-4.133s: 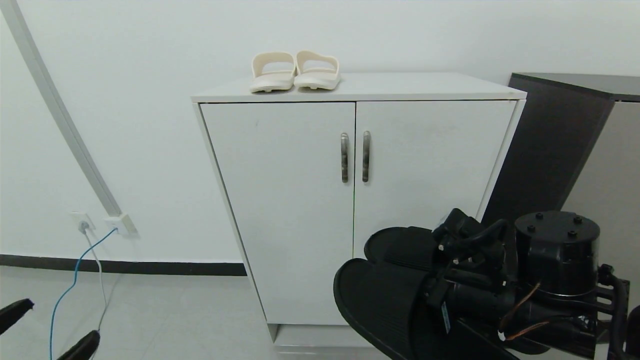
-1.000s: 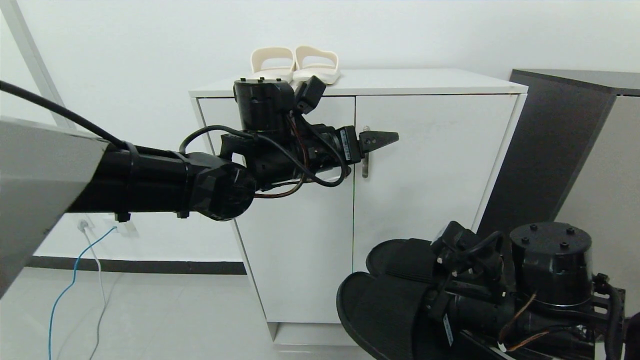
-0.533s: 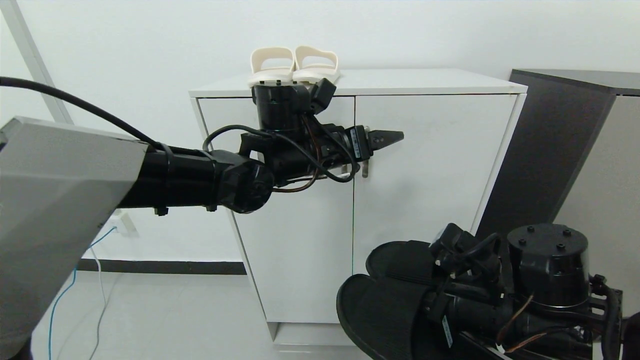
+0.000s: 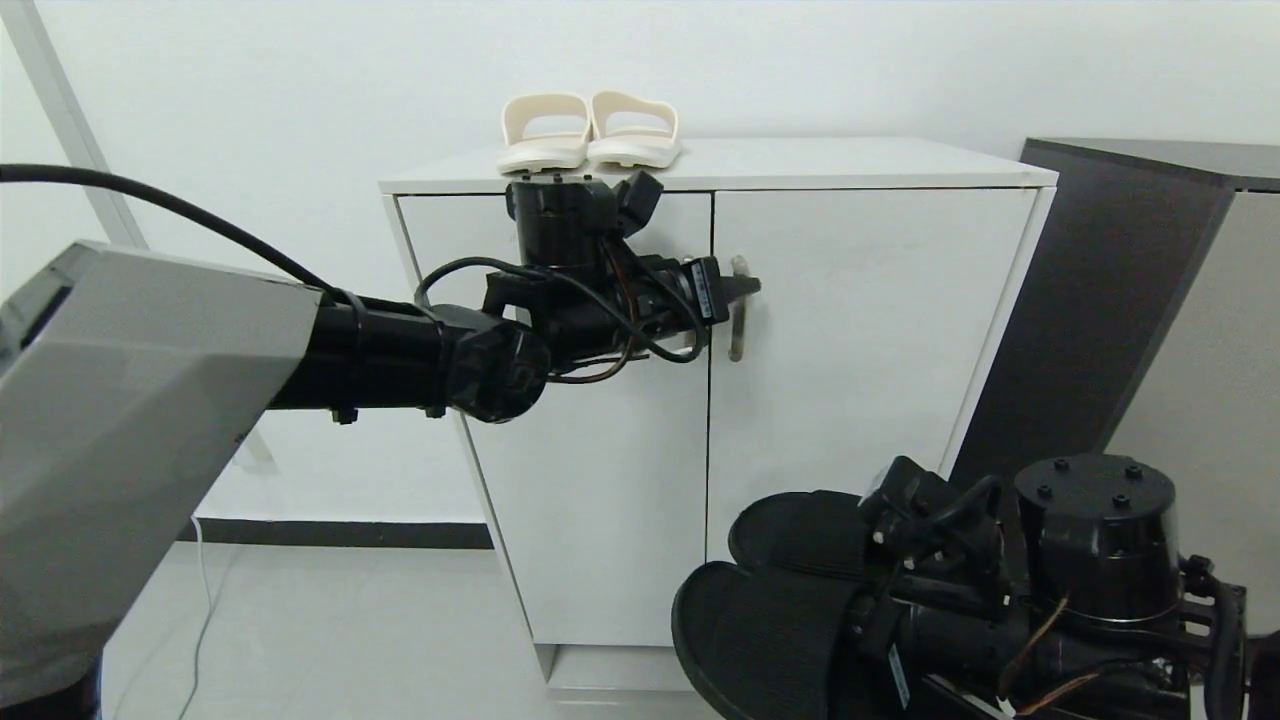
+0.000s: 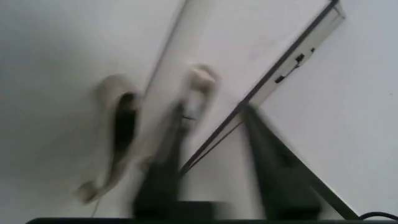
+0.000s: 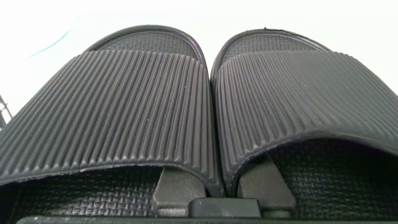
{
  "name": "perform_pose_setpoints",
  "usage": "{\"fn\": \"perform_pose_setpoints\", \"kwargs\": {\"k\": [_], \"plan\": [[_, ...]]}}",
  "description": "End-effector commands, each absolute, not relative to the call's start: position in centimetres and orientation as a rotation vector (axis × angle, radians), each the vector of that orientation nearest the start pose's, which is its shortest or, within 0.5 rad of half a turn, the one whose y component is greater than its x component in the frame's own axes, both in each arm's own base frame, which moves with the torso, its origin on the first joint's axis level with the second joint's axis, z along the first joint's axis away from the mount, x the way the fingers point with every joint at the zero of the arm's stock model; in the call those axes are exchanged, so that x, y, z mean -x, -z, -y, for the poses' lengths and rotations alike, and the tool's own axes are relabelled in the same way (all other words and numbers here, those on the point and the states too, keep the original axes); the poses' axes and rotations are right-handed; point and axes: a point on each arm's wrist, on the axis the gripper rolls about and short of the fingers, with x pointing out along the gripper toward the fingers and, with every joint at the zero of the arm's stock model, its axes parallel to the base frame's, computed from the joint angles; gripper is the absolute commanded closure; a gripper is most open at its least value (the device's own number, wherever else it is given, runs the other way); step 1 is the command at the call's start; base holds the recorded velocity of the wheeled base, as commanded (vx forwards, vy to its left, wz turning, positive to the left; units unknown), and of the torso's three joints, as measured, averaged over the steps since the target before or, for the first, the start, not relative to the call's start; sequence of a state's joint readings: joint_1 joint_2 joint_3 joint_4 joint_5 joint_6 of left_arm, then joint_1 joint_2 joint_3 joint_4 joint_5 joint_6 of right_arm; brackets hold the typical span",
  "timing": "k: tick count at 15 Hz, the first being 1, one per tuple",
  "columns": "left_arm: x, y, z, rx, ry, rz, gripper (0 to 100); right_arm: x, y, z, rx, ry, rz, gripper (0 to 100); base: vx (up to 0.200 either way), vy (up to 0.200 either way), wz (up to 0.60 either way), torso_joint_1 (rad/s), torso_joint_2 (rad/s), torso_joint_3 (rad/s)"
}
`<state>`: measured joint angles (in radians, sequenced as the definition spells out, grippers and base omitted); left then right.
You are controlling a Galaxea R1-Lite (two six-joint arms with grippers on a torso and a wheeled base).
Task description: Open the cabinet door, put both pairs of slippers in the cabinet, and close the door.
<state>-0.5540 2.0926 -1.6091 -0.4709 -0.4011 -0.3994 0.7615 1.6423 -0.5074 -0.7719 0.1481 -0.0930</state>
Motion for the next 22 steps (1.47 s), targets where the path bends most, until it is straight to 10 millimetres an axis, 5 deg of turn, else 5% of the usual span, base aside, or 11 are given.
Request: {"fn": "perform_pose_setpoints", "kwargs": {"k": [1,12,16,22], "plan": [[-35.8,-25.0,23.4,0.368,0.947,-0.202,100,-18.2,-13.6,-17.9,0.196,-0.936,-0.321,100,0.0,0.0,0.0,0.0,0.0,0.0],[-28.6,-25.6,19.4,0.369,0.963,-0.184,100,-17.4,-13.6,-17.7,0.217,-0.983,-0.31,100,0.0,0.0,0.0,0.0,0.0,0.0],[-31.5,-24.9,18.1,0.411,0.914,-0.196,100,-17.3,-13.5,-17.8,0.219,-0.987,-0.313,100,0.0,0.0,0.0,0.0,0.0,0.0],[-36.7,-23.9,20.4,0.443,0.928,-0.153,100,-16.9,-13.3,-17.9,0.226,-1.001,-0.32,100,0.0,0.0,0.0,0.0,0.0,0.0]]}}
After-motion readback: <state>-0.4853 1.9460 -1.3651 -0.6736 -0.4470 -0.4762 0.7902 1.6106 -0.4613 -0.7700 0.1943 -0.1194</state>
